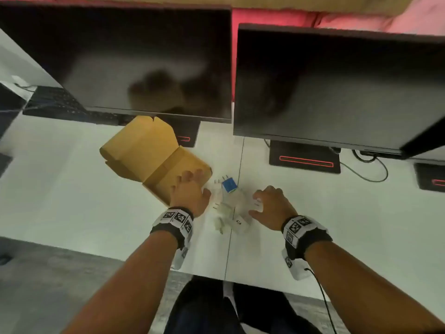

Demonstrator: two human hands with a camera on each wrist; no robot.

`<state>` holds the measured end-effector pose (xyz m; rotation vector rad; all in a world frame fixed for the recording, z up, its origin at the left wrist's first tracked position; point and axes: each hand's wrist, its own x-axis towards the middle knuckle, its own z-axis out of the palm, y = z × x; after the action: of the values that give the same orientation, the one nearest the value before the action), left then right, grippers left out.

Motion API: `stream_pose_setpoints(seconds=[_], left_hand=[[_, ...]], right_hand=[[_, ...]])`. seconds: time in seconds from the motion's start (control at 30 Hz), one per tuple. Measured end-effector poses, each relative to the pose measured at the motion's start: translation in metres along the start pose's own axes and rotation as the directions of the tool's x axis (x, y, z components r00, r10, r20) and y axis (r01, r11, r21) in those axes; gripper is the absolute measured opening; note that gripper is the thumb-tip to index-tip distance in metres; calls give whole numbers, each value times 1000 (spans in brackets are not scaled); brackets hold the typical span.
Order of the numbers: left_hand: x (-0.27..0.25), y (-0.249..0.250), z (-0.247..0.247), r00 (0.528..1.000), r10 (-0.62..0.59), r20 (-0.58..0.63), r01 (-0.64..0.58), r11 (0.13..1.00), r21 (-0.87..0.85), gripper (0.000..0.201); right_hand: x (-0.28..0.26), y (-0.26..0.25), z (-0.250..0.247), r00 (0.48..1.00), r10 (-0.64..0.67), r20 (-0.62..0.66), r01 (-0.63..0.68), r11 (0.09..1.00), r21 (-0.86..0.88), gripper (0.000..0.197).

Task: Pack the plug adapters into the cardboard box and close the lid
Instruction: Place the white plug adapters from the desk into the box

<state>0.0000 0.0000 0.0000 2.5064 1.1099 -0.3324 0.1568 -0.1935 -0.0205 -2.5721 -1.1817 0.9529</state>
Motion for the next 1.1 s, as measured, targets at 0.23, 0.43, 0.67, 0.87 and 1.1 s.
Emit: stream_pose_setpoints(seconds=[0.23, 0.43, 0.67, 0.87, 1.1], left_hand=[[-7, -31, 12, 991, 19, 134, -3, 993, -117, 64], [-6, -31, 13, 977, 86, 196, -80, 996, -37, 73], [-6, -35, 15, 932, 207, 298, -193, 978, -75, 71], [2, -49, 12, 884, 305, 353, -295, 952, -85, 68], [4, -68, 11, 813, 447, 373, -471, 882, -29, 72]], right_hand=[[-3, -1, 34, 993, 120, -9, -120, 993, -2, 48], [-7, -7, 41, 980, 180, -79, -167, 975, 144, 53], [-21, -22, 54, 953, 259, -154, -252, 966, 65, 54], [-28, -17, 65, 904, 402, -144, -365, 902, 231, 59], [-28, -17, 63, 894, 421, -153, -357, 876, 324, 63]])
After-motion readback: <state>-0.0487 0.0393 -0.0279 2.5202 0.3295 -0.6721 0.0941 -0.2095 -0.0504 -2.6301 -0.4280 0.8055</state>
